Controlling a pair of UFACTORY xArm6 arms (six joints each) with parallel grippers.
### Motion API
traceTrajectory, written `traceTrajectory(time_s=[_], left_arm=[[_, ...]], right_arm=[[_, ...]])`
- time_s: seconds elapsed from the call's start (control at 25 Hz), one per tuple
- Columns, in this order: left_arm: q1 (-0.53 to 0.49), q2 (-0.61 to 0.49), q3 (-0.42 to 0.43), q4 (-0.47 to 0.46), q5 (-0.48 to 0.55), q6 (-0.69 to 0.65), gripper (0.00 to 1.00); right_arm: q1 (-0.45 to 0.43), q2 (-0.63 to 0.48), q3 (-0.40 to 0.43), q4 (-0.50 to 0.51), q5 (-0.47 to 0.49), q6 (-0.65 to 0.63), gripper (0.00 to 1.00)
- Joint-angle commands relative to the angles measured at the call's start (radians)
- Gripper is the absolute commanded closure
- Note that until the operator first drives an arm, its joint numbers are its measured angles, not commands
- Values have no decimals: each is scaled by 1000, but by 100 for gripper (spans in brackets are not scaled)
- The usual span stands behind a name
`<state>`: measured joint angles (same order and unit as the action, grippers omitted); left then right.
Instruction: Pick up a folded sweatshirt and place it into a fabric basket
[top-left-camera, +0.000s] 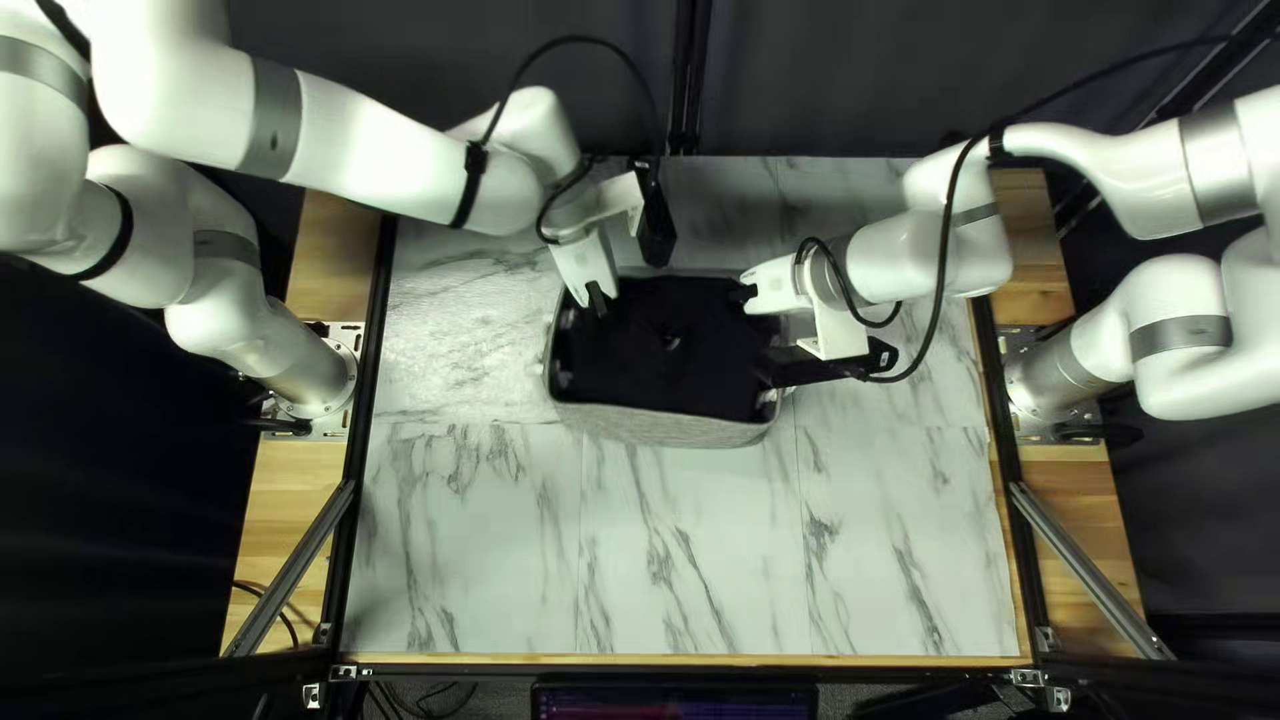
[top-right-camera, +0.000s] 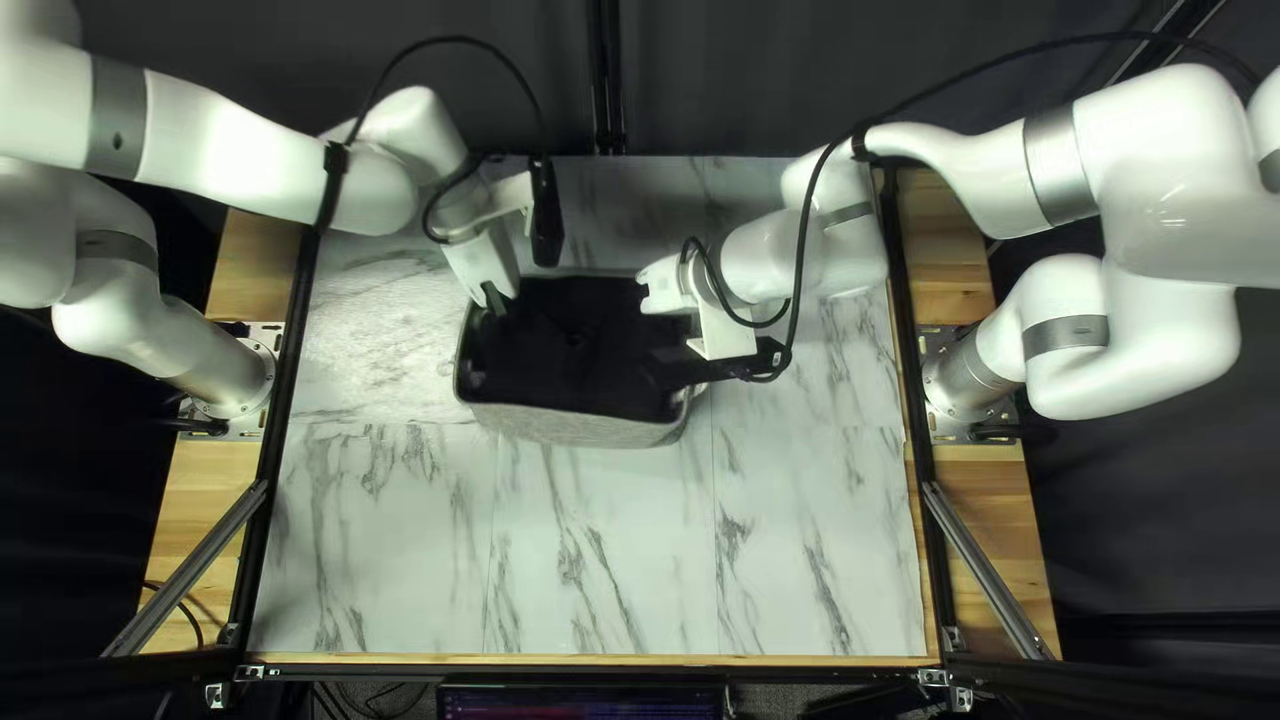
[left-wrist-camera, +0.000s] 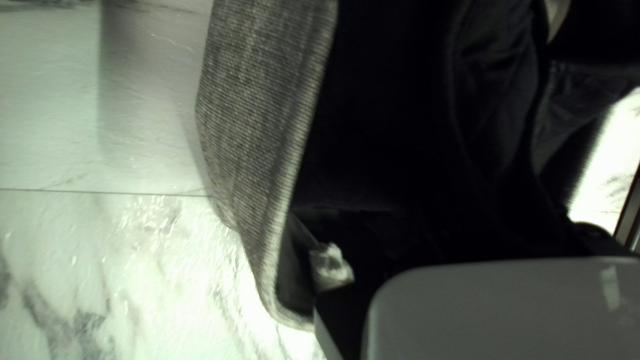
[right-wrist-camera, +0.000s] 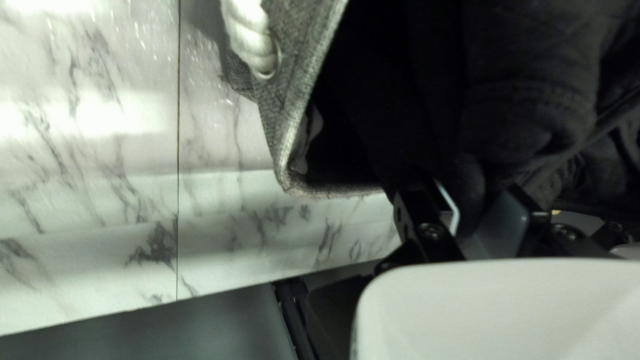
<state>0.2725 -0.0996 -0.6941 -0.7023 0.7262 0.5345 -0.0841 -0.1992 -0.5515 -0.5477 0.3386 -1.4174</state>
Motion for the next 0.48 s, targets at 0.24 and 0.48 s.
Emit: traceTrajectory(time_s=[0.24, 0.48], left_arm=[[26, 37, -18, -2, 0, 8, 100], [32, 53, -36, 11, 5, -6, 100]], right_arm=[[-36, 74, 1, 105, -62, -106, 100], [-48, 66, 2, 135, -51, -136, 100]])
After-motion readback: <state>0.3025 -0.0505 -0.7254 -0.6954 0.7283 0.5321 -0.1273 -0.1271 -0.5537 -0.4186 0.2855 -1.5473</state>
